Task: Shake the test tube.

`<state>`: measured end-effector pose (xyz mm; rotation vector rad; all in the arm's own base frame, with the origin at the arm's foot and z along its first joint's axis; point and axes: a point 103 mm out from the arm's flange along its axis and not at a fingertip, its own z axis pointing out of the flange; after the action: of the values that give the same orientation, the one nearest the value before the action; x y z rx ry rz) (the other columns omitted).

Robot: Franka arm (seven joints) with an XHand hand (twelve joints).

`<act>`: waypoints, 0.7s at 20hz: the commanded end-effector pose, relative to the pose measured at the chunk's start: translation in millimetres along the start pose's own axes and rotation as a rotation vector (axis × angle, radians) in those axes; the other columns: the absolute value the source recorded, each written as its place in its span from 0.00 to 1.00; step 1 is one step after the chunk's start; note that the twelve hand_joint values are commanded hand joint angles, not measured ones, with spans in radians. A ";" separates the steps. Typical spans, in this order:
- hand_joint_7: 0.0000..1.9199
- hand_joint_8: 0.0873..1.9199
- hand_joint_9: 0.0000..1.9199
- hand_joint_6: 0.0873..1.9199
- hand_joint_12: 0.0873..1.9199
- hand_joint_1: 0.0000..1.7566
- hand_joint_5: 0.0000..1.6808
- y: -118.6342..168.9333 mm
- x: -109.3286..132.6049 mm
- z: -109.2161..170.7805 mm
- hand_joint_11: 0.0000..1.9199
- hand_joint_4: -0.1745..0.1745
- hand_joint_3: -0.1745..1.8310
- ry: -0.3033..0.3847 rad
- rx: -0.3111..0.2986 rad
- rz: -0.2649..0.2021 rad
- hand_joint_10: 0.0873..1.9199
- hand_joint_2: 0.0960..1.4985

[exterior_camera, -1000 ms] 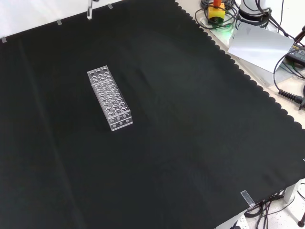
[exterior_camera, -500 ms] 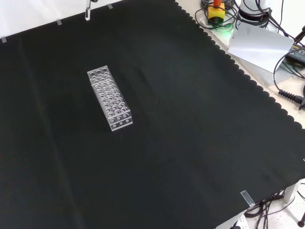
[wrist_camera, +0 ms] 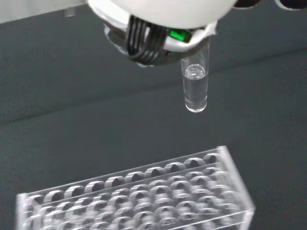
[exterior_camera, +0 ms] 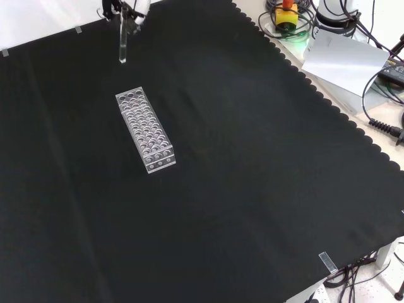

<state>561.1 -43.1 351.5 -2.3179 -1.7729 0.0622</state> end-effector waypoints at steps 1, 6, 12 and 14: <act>0.90 0.18 0.85 0.25 0.44 0.70 0.78 -1.0 52.7 -1.3 0.61 0.00 0.37 0.142 0.027 -0.093 0.20 0.42; 0.90 0.18 0.85 0.25 0.44 0.70 0.78 1.1 54.5 -10.3 0.61 0.00 0.37 0.248 0.040 -0.080 0.20 0.42; 0.90 0.18 0.85 0.25 0.44 0.70 0.78 2.2 50.4 -11.6 0.61 0.00 0.37 0.280 0.051 -0.071 0.20 0.42; 0.90 0.18 0.85 0.25 0.44 0.70 0.78 1.6 47.7 -8.8 0.61 0.00 0.37 0.259 0.052 -0.068 0.20 0.42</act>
<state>579.5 6.1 369.1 -2.1092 -1.6930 -0.2206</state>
